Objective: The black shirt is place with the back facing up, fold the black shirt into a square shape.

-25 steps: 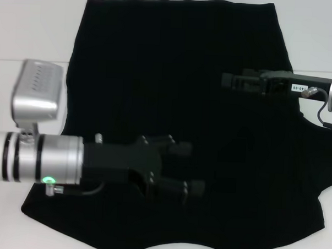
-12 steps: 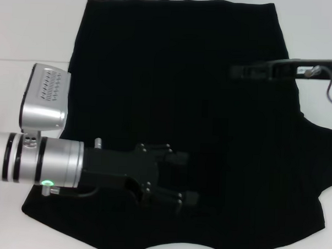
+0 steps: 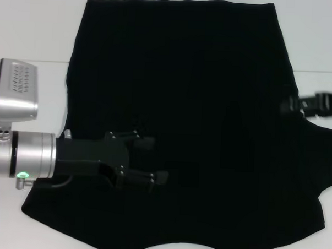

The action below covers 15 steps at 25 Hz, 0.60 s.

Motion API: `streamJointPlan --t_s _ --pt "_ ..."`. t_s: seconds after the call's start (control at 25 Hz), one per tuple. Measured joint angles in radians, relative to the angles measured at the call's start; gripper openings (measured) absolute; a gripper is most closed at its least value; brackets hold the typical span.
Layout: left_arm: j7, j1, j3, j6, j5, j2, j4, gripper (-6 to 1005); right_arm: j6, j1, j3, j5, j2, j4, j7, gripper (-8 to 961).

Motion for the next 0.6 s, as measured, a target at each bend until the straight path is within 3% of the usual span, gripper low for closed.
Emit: streamJointPlan --t_s 0.36,0.6 --pt "-0.014 0.002 -0.023 0.007 0.002 0.005 0.002 934 -0.104 -0.12 0.08 -0.074 -0.03 0.017 0.067 914" --pt "-0.016 -0.003 -0.022 0.003 0.002 0.006 0.0 934 -0.108 -0.147 0.092 -0.094 -0.045 0.062 0.07 914"
